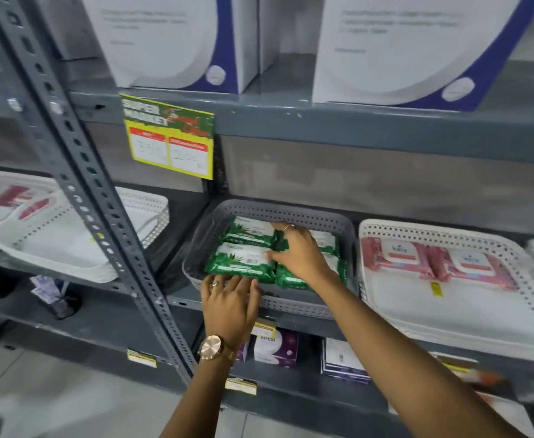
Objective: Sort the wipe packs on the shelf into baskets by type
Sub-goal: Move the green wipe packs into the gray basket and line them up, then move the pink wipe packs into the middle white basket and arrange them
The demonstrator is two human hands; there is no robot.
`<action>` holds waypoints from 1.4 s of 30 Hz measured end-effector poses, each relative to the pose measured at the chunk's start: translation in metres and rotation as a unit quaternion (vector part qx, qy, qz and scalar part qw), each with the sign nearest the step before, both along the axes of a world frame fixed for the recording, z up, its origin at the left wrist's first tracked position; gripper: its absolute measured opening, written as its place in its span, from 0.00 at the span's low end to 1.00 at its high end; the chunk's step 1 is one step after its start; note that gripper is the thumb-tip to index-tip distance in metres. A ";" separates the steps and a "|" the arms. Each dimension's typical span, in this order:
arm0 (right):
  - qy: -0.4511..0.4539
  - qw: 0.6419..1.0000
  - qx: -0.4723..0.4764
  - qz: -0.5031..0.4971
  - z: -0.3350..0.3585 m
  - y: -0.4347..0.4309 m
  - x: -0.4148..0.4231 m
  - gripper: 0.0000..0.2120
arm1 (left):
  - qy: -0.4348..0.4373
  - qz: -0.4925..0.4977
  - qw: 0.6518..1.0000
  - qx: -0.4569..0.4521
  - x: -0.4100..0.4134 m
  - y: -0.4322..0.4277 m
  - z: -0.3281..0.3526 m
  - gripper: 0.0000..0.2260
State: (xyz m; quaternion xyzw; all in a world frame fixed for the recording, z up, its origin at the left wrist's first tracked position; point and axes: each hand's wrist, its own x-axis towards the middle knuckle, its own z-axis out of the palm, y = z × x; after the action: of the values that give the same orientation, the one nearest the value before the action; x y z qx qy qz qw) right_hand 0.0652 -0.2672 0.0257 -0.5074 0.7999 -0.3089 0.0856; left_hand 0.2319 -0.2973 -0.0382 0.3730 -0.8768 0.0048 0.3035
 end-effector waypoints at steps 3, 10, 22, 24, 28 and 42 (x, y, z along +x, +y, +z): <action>-0.029 0.997 -0.061 -0.037 -0.002 0.032 -0.019 0.27 | 0.004 -0.038 0.999 -0.014 -0.025 0.024 0.011 0.14; -0.043 0.982 -0.151 -0.103 0.002 0.130 -0.075 0.16 | -0.019 -0.144 0.989 0.000 -0.106 0.108 0.025 0.13; -0.049 0.953 -0.188 -0.233 -0.006 0.317 -0.196 0.14 | -0.084 -0.256 0.962 0.042 -0.216 0.250 0.020 0.20; -0.052 0.945 -0.185 -0.265 -0.008 0.346 -0.225 0.14 | -0.075 -0.246 0.965 0.045 -0.233 0.264 0.019 0.25; 0.006 0.949 -0.043 -0.314 -0.017 0.379 -0.289 0.24 | -0.072 -0.196 0.978 0.019 -0.244 0.257 0.018 0.30; 0.069 0.912 0.273 -0.299 -0.020 0.412 -0.365 0.40 | -0.096 -0.243 0.964 -0.038 -0.233 0.245 0.004 0.29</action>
State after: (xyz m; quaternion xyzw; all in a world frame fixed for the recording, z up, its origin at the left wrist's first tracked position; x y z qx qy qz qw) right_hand -0.3002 0.1449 0.0061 -0.2212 0.9713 -0.0537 0.0687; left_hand -0.0015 -0.0521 -0.0344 0.1348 -0.9654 0.0001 0.2234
